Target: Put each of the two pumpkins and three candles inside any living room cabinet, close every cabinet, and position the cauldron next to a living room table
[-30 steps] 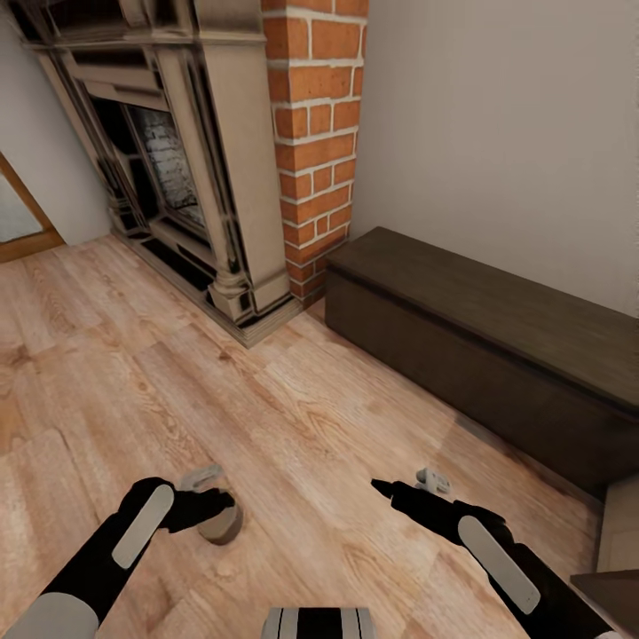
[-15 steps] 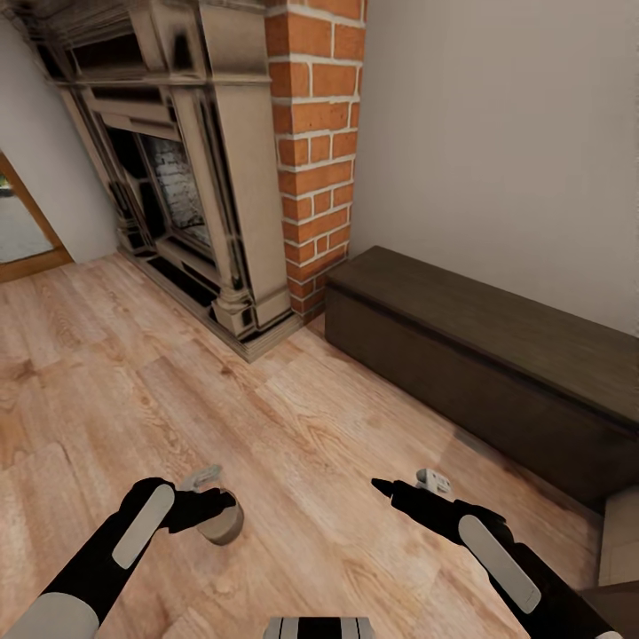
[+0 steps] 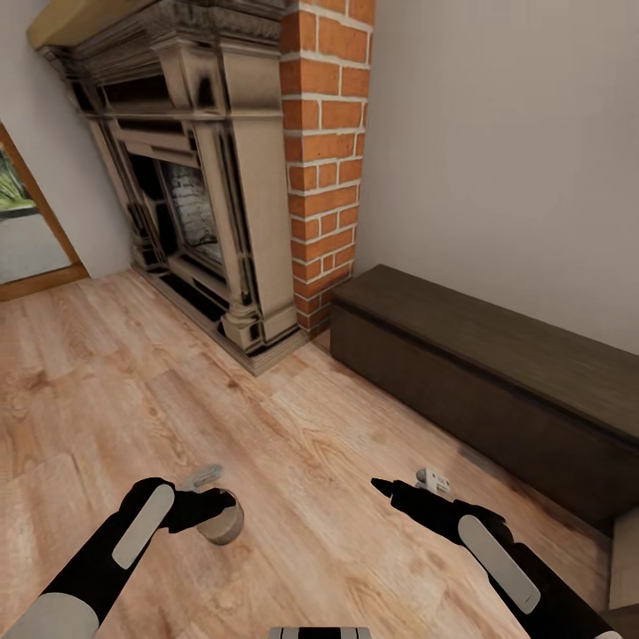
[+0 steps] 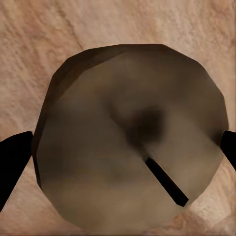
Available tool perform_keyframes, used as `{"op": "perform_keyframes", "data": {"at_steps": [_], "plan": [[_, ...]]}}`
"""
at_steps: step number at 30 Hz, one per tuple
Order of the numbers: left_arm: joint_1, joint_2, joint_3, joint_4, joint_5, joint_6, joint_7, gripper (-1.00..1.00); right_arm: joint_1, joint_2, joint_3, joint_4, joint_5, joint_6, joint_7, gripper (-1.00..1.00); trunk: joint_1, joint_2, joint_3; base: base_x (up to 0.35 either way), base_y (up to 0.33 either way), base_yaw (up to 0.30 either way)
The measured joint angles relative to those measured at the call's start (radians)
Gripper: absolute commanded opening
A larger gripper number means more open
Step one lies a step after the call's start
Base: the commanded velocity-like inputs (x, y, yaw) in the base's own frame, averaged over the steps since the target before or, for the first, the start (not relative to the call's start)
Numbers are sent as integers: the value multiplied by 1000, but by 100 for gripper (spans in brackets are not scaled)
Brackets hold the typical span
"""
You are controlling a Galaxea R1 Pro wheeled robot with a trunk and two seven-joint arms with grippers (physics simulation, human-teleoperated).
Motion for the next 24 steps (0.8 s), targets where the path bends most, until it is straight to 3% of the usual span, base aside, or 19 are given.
{"op": "perform_keyframes", "data": {"at_steps": [12, 24], "plan": [[0, 0, 1, 0, -2, 1, 0, -100, 0, 0, 1, 0, 10, 0, -4, 100, -5, 3, 50, 0, 0, 257], [0, 0, 0, 0, 1, 0, 0, -100, 0, -1, 0, 0, 11, 0, -3, 100, -11, 6, 97, 0, 0, 22]]}}
